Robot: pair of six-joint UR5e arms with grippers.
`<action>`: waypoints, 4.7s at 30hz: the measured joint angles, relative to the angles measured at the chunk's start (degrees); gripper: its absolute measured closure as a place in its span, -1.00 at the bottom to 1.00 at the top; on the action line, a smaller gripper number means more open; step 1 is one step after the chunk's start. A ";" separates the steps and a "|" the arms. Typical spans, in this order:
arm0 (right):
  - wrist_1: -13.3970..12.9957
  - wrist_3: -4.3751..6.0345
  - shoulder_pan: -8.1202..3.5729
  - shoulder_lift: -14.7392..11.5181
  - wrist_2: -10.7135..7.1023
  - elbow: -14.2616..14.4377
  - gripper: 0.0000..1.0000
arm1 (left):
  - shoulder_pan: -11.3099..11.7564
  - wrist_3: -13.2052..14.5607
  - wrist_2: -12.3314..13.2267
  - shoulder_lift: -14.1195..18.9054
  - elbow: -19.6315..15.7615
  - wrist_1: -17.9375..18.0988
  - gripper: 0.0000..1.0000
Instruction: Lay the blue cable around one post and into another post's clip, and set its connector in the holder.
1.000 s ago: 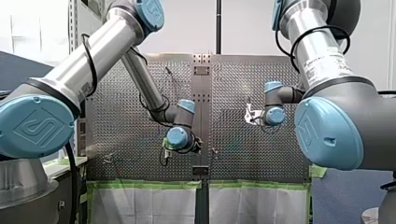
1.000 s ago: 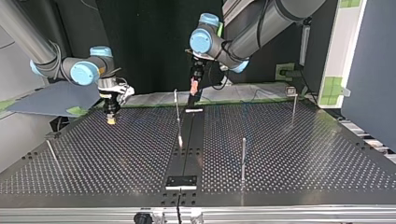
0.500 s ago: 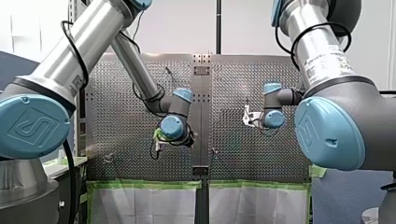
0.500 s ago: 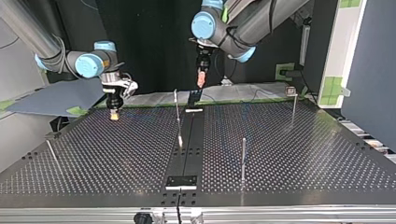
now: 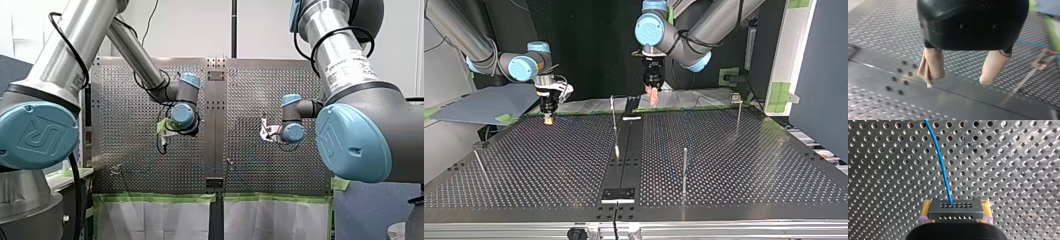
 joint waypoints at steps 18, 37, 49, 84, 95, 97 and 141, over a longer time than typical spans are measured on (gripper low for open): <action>-0.26 -0.07 0.00 0.18 -0.10 0.00 0.98 | 1.99 -9.76 -4.43 10.41 0.46 0.13 -1.00; -0.51 -0.39 0.05 0.35 -0.24 -0.03 0.98 | 3.35 -19.72 -6.84 19.43 1.32 -0.49 -1.00; -0.40 -0.91 0.07 0.43 -0.24 -0.02 0.98 | 4.07 -25.85 -1.78 15.96 1.84 0.08 -1.00; -0.80 -1.25 0.06 0.77 -0.30 -0.02 0.98 | 17.23 -37.42 0.11 9.01 14.93 -8.16 -1.00; -0.76 -1.36 0.08 0.81 -0.27 -0.02 0.98 | 19.91 -32.84 3.06 8.91 16.24 -7.98 -1.00; -0.76 -1.38 0.08 0.81 -0.27 -0.03 0.98 | 19.91 -32.41 3.88 8.86 16.27 -7.53 -1.00; 10.18 2.04 -2.17 -11.73 5.49 -0.23 0.98 | 21.67 -32.53 7.32 4.86 17.24 -5.99 -1.00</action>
